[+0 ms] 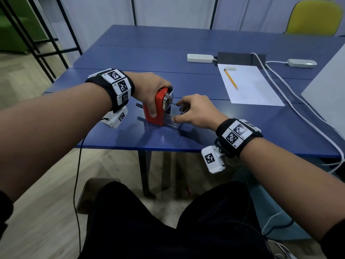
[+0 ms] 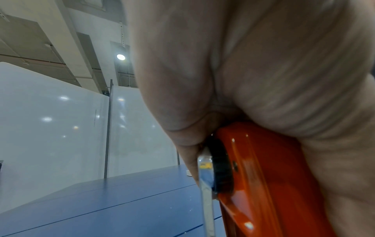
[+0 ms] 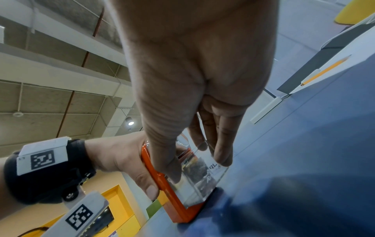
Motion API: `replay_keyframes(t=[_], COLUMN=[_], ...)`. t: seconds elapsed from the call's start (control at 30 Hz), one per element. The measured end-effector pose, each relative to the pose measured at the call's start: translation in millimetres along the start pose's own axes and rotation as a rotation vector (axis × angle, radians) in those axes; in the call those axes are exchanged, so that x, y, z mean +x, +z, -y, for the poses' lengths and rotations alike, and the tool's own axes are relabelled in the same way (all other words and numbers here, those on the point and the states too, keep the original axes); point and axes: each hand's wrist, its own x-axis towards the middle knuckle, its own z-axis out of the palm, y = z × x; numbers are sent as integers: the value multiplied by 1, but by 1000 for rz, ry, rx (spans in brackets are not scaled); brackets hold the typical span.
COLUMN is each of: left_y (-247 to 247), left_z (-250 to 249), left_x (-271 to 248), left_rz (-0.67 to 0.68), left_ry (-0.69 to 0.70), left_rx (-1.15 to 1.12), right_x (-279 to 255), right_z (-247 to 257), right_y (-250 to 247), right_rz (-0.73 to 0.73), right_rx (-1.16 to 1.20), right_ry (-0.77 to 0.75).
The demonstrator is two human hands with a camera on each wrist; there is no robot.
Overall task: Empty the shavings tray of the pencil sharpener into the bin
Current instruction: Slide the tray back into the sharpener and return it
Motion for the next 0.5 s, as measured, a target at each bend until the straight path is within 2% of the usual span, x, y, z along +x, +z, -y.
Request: replay_keyframes(t=[0.13, 0.27, 0.33, 0.4, 0.5], left_y=[11, 45, 62, 72, 77], left_z=[12, 41, 53, 59, 57], left_x=[-6, -21, -28, -31, -30], left_rz=[-101, -216, -191, -143, -145], left_ry=[-21, -58, -72, -67, -52], left_rx=[-119, -439, -599, -627, -658], right_x=[0, 1, 2, 4, 5], right_z=[-2, -6, -9, -11, -15], right_y=[1, -1, -1, -1, 0], right_rz=[5, 46, 71, 98, 117], right_rx=[20, 39, 58, 107, 179], right_ry=[2, -16, -25, -17, 9])
